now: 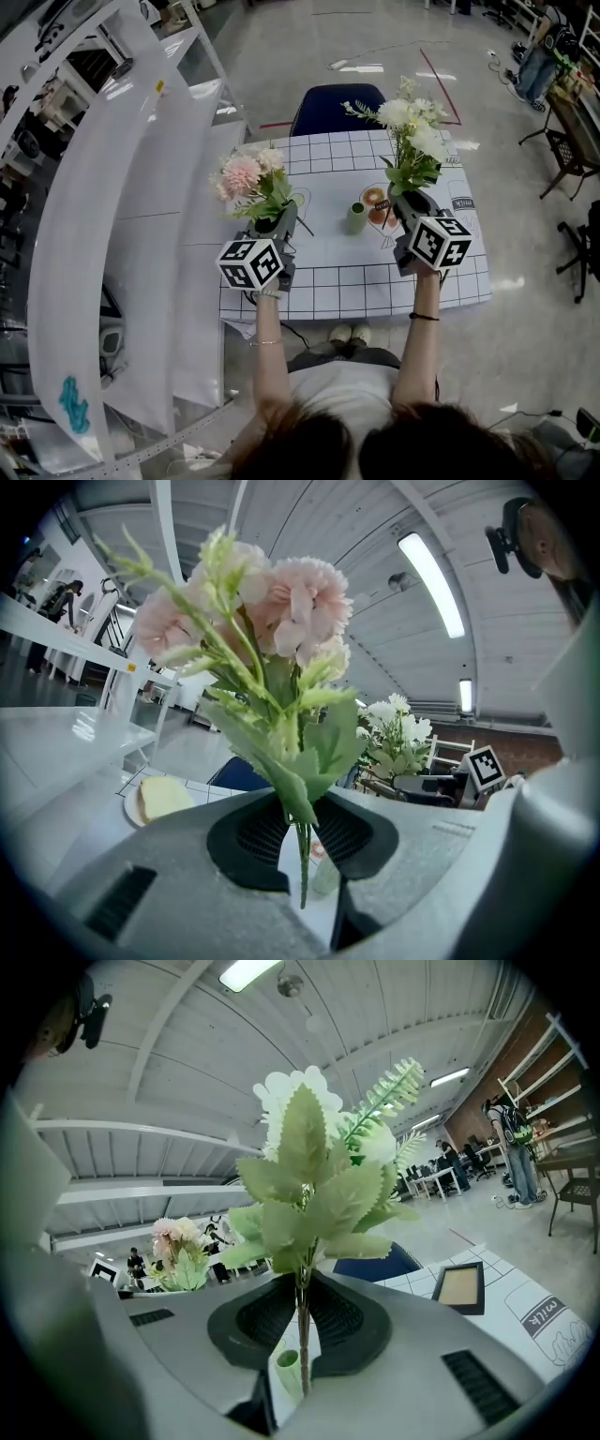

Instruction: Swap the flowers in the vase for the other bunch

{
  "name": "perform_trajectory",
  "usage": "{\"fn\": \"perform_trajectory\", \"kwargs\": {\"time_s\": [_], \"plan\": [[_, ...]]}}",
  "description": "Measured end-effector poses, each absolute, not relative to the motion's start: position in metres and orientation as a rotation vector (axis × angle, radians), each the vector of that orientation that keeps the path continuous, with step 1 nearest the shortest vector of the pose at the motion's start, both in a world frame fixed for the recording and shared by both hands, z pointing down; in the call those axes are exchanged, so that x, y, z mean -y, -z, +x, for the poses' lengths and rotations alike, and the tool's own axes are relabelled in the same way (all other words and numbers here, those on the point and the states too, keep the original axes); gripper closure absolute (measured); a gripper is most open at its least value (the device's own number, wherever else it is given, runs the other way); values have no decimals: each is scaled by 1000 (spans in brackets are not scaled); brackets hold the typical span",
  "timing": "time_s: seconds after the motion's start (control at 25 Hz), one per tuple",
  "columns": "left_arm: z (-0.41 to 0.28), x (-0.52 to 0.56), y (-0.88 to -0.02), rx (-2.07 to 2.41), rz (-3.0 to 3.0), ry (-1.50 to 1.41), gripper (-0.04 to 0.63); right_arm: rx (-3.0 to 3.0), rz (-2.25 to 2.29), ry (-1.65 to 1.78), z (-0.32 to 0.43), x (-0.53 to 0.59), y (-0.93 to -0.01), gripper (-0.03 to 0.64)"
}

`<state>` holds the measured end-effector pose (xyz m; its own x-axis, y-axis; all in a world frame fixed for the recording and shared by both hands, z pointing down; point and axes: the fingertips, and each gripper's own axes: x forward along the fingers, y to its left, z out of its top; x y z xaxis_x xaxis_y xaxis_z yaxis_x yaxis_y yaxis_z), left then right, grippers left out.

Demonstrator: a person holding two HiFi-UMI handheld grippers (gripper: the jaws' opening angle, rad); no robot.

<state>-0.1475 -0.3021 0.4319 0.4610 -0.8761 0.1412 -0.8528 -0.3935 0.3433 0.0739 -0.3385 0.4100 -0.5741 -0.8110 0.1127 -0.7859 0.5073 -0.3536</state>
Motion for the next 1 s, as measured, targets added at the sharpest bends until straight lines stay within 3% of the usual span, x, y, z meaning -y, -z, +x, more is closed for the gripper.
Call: {"fn": "perform_trajectory", "kwargs": {"time_s": [1.0], "plan": [[-180,304,-439,1509,2287,92,518,-2602,-1313,440,40,361,-382,574]]}}
